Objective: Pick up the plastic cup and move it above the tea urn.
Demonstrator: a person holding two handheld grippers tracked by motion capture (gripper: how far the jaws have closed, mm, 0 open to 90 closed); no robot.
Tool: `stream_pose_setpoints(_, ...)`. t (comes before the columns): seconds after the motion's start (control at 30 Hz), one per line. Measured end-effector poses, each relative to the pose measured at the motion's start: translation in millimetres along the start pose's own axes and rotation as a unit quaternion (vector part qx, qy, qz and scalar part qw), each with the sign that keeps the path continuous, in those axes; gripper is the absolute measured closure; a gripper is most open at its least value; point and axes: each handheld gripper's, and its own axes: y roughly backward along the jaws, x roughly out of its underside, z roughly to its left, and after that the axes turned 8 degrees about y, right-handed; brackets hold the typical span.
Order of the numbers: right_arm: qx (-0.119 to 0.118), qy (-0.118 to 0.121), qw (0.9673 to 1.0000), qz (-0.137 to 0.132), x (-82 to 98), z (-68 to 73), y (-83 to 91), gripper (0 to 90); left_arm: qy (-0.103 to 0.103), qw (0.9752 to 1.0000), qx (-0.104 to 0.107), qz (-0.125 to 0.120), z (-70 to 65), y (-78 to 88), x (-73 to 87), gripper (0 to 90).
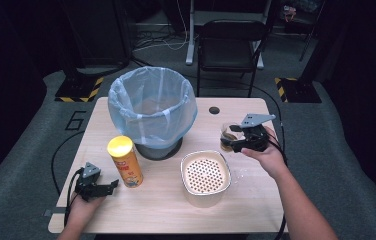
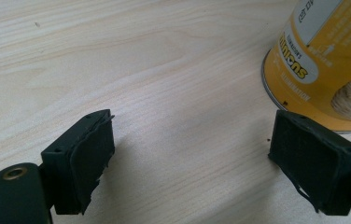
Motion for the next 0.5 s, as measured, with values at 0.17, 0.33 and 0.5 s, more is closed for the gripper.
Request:
stream_pose_setpoints(0.17, -0.008, 0.001, 1.0, -0.003, -8.3, -0.6, -8.8, 36.0, 0.001, 1.0, 0.001, 0.0, -0.1, -0.1, 0.0, 13.6)
stream_pose_setpoints(0.33, -0.009, 0.007, 0.9999, -0.006, -12.5, 0.5, -15.4, 35.6, 0.001, 1.0, 0.001, 0.0, -0.1, -0.1, 0.0, 13.6)
stream_pose_setpoints(0.5, -0.01, 0.017, 0.9998, -0.009, -17.4, 2.6, -16.4, 35.6, -0.001, 1.0, 0.0, 0.0, 0.2, -0.1, -0.1, 13.6)
